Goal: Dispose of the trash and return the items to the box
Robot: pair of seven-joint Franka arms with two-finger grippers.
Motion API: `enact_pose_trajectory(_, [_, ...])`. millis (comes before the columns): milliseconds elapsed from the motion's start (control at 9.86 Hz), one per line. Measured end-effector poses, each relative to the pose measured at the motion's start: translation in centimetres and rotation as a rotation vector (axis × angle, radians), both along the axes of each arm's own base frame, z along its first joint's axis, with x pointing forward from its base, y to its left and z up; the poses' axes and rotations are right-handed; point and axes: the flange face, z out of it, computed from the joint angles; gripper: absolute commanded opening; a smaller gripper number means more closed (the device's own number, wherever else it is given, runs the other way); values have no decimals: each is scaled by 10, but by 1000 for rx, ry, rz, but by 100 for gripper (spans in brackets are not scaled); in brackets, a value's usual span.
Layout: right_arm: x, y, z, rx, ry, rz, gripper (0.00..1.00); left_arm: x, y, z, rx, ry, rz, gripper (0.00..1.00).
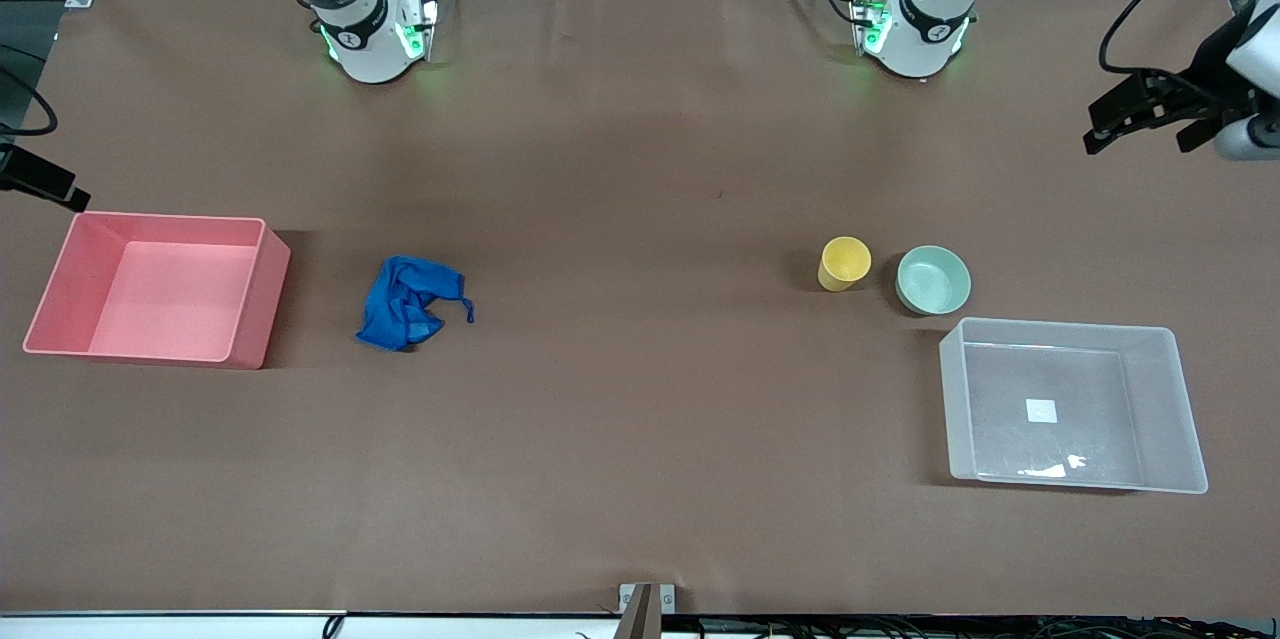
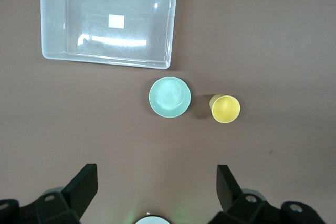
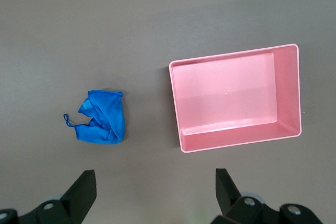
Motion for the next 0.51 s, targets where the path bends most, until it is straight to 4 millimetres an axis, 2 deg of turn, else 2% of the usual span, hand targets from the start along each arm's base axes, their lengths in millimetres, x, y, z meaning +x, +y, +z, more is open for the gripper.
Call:
enact_pose_trajectory(203, [-2,0,-1,2,14,0,100,-5,2,-45,0,-18,6,100])
enact_pose_trajectory(304, [-1,3,-3,12,17,8,100,-11,3,-73,0,-20,8,100])
enact_pose_trajectory(406, [3,15,-14,32,15,34,100,-18,4,-104,1,-15,10,100])
enact_pose_trajectory(507, [14,42,-40,40,7,80,100,-22,5,-137,1,-23,12,100])
